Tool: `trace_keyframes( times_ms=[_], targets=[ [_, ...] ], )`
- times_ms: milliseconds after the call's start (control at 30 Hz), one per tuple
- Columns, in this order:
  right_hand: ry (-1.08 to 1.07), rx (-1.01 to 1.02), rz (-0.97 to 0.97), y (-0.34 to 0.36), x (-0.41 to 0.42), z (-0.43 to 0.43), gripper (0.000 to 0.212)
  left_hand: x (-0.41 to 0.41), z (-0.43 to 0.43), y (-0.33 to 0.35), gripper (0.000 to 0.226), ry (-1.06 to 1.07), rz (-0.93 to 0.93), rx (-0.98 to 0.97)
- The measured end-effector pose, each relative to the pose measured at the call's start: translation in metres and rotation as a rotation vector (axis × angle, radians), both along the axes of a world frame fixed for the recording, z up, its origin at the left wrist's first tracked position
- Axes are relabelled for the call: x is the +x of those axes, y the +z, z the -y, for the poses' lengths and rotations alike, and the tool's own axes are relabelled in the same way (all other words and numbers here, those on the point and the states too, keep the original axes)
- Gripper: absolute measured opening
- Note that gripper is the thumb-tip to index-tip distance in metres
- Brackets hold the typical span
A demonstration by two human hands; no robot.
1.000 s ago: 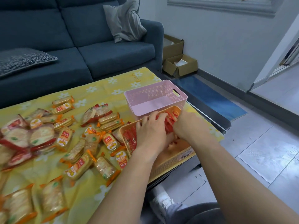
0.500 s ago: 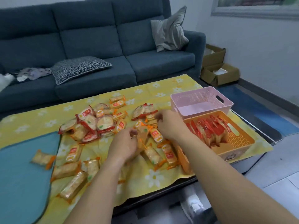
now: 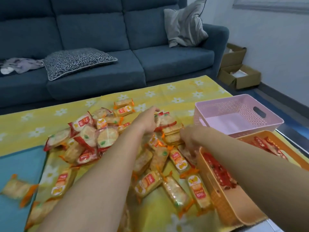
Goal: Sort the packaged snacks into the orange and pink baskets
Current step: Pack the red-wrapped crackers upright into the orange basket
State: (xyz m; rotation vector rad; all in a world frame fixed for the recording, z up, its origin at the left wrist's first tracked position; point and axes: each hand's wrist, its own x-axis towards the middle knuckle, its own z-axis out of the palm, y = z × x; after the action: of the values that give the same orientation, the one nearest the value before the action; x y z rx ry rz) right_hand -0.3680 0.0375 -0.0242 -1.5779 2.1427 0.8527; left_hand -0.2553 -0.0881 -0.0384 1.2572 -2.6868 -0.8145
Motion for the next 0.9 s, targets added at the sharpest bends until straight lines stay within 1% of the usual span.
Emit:
trace_keyframes(
  times_ms=[67, 100, 133, 167, 200, 267, 300, 333, 367, 400, 433, 467, 500, 533, 567, 600, 633, 667, 733, 767, 800, 833, 867, 900],
  targets=[
    [-0.038, 0.004, 0.011, -0.004, -0.004, 0.002, 0.112, -0.011, 0.016, -0.009, 0.075, -0.054, 0.1, 0.096],
    [-0.05, 0.005, 0.012, -0.003, -0.005, 0.003, 0.121, -0.014, 0.022, -0.012, 0.085, -0.054, 0.148, 0.134],
    [-0.053, -0.003, 0.0, 0.0, -0.007, 0.004, 0.123, -0.016, 0.028, -0.015, 0.095, -0.04, 0.186, 0.148],
    [-0.04, -0.02, -0.029, 0.005, -0.007, 0.004, 0.119, -0.017, 0.033, -0.017, 0.104, -0.018, 0.209, 0.15],
    [-0.013, -0.043, -0.069, 0.013, -0.007, 0.005, 0.106, -0.017, 0.039, -0.02, 0.111, -0.004, 0.215, 0.148],
    [0.032, -0.11, -0.094, 0.034, -0.015, 0.006, 0.062, -0.014, 0.046, -0.021, 0.116, 0.006, 0.219, 0.129],
    [0.026, -0.162, -0.055, 0.045, -0.02, 0.007, 0.045, -0.012, 0.049, -0.021, 0.113, 0.019, 0.232, 0.114],
    [-0.006, -0.228, 0.023, 0.053, -0.027, 0.009, 0.035, -0.008, 0.053, -0.02, 0.103, 0.04, 0.236, 0.108],
    [-0.065, -0.333, 0.137, 0.057, -0.034, 0.014, 0.031, -0.004, 0.057, -0.019, 0.088, 0.066, 0.22, 0.119],
    [-0.152, -0.467, 0.28, 0.055, -0.041, 0.022, 0.03, 0.0, 0.059, -0.018, 0.073, 0.099, 0.179, 0.147],
    [-0.285, -0.599, 0.442, 0.048, -0.045, 0.031, 0.029, 0.003, 0.06, -0.017, 0.063, 0.151, 0.12, 0.189],
    [-0.459, -0.698, 0.606, 0.037, -0.049, 0.041, 0.028, 0.005, 0.059, -0.018, 0.059, 0.213, 0.031, 0.24],
    [-0.636, -0.761, 0.75, 0.023, -0.052, 0.052, 0.027, 0.004, 0.059, -0.021, 0.061, 0.288, -0.077, 0.305],
    [-0.771, -0.785, 0.839, 0.009, -0.054, 0.064, 0.026, 0.003, 0.059, -0.023, 0.065, 0.358, -0.188, 0.378],
    [-0.856, -0.793, 0.882, -0.004, -0.055, 0.072, 0.026, 0.0, 0.055, -0.023, 0.076, 0.415, -0.292, 0.464],
    [-0.908, -0.793, 0.901, -0.014, -0.056, 0.079, 0.026, -0.004, 0.052, -0.026, 0.086, 0.448, -0.393, 0.552],
    [-0.942, -0.787, 0.92, -0.021, -0.052, 0.084, 0.025, -0.009, 0.053, -0.031, 0.09, 0.475, -0.459, 0.625],
    [-0.961, -0.777, 0.927, -0.026, -0.05, 0.088, 0.024, -0.015, 0.052, -0.037, 0.084, 0.487, -0.512, 0.684],
    [-0.939, -0.763, 0.908, -0.027, -0.044, 0.092, 0.024, -0.022, 0.048, -0.041, 0.056, 0.508, -0.585, 0.78],
    [-0.927, -0.775, 0.908, -0.024, -0.04, 0.093, 0.027, -0.022, 0.042, -0.036, 0.042, 0.518, -0.629, 0.829],
    [-0.925, -0.808, 0.933, -0.021, -0.038, 0.092, 0.032, -0.021, 0.038, -0.033, 0.032, 0.521, -0.685, 0.889],
    [-0.935, -0.852, 0.989, -0.016, -0.037, 0.092, 0.037, -0.017, 0.037, -0.029, 0.027, 0.525, -0.744, 0.941],
    [-0.946, -0.893, 1.057, -0.009, -0.031, 0.091, 0.038, -0.01, 0.035, -0.025, 0.028, 0.53, -0.806, 0.978],
    [-0.936, -0.917, 1.128, -0.001, -0.023, 0.088, 0.033, 0.0, 0.032, -0.018, 0.034, 0.529, -0.87, 0.997]
  ],
)
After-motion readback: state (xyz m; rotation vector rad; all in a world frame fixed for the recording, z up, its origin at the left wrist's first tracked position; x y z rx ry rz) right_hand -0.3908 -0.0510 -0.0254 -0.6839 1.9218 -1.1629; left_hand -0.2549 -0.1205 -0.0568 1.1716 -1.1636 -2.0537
